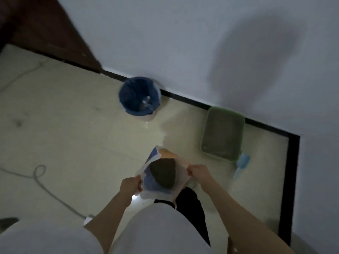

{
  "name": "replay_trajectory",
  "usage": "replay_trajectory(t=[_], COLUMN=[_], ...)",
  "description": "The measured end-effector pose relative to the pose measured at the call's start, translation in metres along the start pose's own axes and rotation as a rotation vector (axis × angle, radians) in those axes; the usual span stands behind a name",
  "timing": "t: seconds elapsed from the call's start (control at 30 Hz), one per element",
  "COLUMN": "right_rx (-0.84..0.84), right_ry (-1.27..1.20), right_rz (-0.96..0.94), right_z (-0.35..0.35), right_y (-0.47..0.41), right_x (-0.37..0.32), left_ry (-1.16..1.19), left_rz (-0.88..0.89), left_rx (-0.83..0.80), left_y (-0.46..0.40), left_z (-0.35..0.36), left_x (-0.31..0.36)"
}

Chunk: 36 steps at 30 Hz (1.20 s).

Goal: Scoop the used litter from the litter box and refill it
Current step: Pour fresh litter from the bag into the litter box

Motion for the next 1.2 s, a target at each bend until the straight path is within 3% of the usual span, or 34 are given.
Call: replay_trajectory(t=[0.17,0.47,0.6,0.83,1.2], right_rx=[-0.108,-0.361,-0.438,-0.428,-0.35], right_ry=[0.102,0.353,0.4,0.607,0.614], right_rz=[-0.141,-0.243,-0.25,-0.393,-0.369], right_z=[0.058,0.164,0.221,0.358,0.611], right_y=[0.031,0.067,0.084,0.125,0.188], right_x=[-0.102,-0.295,-0.367,-0.453,-0.519], left_ry=[0.277,0.477,0.617,0.992,1.262], left_rz=[-0.073,-0.148,-0.197,-0.175,-0.239], left_rx=[0.168,0.495,0.522,0.54,0.482], left_y=[0.001,-0.018,-0.016,-0.027,-0.082], left_z=[-0.118,-0.274,-0.318,-0.406,-0.607], left_x=[0.01,0.071,0.061,0.031,-0.042])
Point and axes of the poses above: each hand's wrist, its own y-axis away from the middle knuckle, its own z-axis out of the palm, x = y × z, the point moved 3 cm from there along -y, towards the middle knuckle, and after that the axes turned 6 degrees about z, right-handed, at the moved point
